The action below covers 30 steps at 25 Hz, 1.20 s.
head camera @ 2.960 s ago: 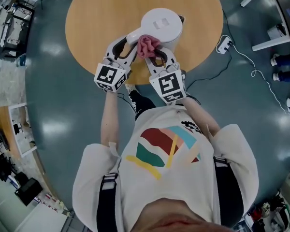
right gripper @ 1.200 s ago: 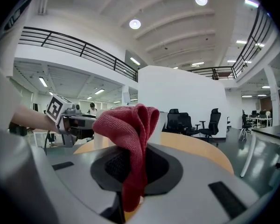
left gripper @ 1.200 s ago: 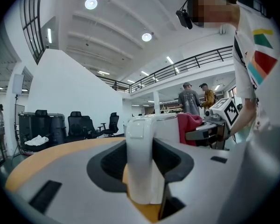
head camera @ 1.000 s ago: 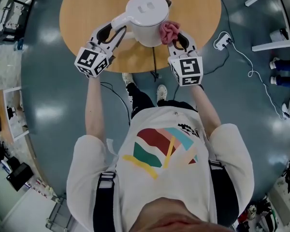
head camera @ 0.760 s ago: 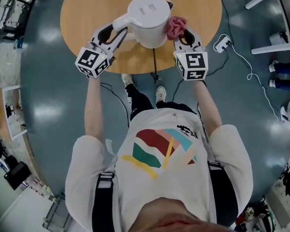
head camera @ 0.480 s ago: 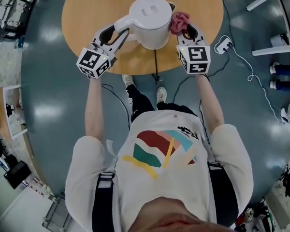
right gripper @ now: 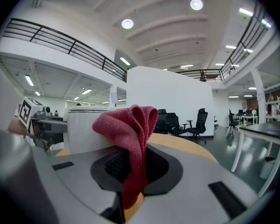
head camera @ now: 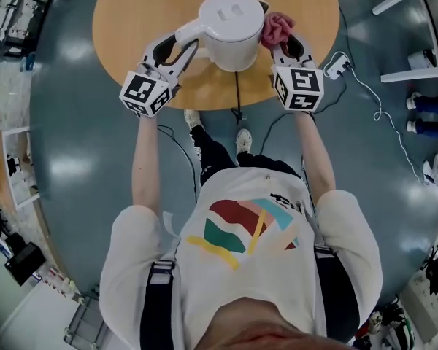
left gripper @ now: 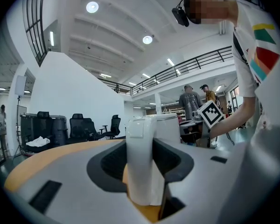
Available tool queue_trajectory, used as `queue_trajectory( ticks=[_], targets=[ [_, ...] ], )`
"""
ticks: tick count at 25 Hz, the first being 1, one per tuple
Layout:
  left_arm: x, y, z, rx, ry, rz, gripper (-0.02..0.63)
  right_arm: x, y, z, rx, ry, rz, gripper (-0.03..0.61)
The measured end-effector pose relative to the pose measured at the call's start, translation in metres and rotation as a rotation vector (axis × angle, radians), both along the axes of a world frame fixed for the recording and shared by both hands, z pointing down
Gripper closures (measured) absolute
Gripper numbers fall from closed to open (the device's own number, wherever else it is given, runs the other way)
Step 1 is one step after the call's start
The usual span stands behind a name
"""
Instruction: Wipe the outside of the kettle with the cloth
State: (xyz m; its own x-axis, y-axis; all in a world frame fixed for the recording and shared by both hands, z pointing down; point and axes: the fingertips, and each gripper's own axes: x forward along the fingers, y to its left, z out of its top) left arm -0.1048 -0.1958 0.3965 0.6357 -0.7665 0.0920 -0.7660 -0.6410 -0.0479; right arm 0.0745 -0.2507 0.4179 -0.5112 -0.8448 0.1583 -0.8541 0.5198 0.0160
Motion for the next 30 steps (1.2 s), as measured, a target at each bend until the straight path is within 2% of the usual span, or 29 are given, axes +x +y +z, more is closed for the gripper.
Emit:
queue_trajectory(
  ticks=[6, 8, 12, 16, 21, 25, 30],
  targets=[
    [0.001, 0.001, -0.004, 0.021, -0.011, -0.007, 0.414, -0.014, 0.065, 0.023, -0.058, -0.075, -0.011, 0.532],
    [0.000, 0.001, -0.005, 0.024, -0.012, -0.016, 0.414, -0.032, 0.085, 0.033, -0.060, -0.088, -0.035, 0.531],
    [0.002, 0.001, -0.004, 0.033, -0.005, -0.019, 0.414, -0.081, 0.106, 0.063, -0.069, -0.051, -0.113, 0.531],
    [0.001, 0.001, -0.005, 0.028, 0.001, -0.014, 0.414, -0.124, 0.100, 0.075, -0.045, -0.030, -0.147, 0.532],
    [0.000, 0.001, -0.003, 0.031, 0.013, -0.006, 0.414, -0.152, 0.081, 0.086, -0.020, -0.005, -0.127, 0.531],
    [-0.001, 0.000, -0.006, 0.040, 0.013, 0.010, 0.414, -0.159, 0.078, 0.095, -0.019, 0.031, -0.118, 0.532],
    [-0.001, -0.001, -0.006, 0.046, 0.022, 0.021, 0.414, -0.147, 0.081, 0.103, -0.022, 0.052, -0.104, 0.532]
  ],
)
